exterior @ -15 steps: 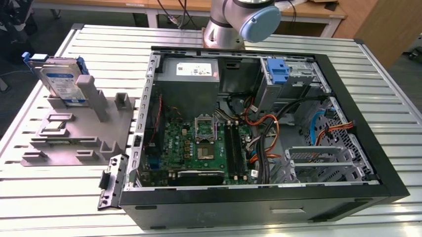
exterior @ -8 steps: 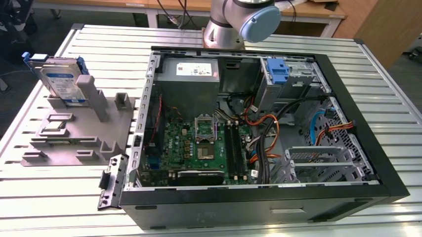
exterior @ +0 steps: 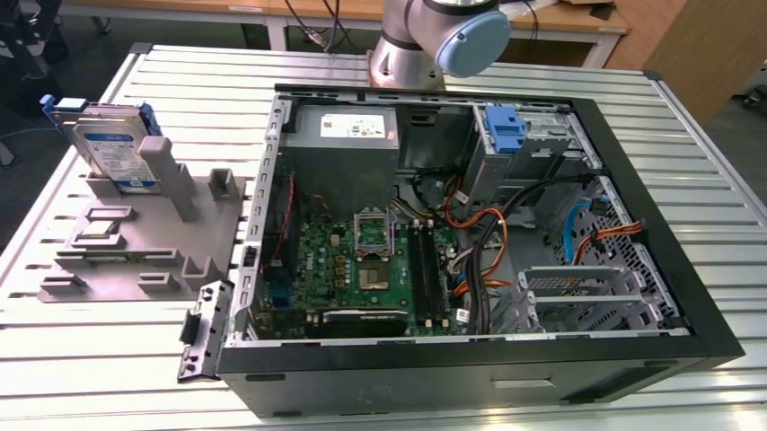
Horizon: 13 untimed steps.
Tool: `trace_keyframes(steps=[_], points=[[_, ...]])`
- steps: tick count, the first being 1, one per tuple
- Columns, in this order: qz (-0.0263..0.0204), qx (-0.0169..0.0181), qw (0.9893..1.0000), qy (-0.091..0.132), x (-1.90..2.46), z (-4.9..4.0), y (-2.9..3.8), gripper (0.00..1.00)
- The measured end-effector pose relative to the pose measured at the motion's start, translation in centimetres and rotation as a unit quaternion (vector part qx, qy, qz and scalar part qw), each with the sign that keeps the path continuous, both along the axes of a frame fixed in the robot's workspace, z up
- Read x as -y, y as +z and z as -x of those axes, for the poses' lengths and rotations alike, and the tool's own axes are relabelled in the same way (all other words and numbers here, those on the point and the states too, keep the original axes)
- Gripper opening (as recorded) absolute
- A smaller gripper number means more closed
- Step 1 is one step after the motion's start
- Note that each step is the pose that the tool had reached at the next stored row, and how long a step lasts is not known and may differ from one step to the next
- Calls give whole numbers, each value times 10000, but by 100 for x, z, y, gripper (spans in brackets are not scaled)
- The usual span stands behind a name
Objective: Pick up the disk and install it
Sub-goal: 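Pick up the disk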
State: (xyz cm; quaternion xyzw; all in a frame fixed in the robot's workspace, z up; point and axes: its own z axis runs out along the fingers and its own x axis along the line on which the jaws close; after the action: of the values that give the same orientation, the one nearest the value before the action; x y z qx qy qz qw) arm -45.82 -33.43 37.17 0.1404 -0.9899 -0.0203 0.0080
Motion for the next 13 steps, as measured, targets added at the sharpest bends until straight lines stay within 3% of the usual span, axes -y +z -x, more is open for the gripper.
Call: trace_keyframes(steps=[5, 9, 13], points=[[1, 0, 9991, 419, 0, 0, -1, 10], [1, 1, 9969, 782, 0, 0, -3, 10], [1, 0, 9963, 860, -1, -34, -9, 10]])
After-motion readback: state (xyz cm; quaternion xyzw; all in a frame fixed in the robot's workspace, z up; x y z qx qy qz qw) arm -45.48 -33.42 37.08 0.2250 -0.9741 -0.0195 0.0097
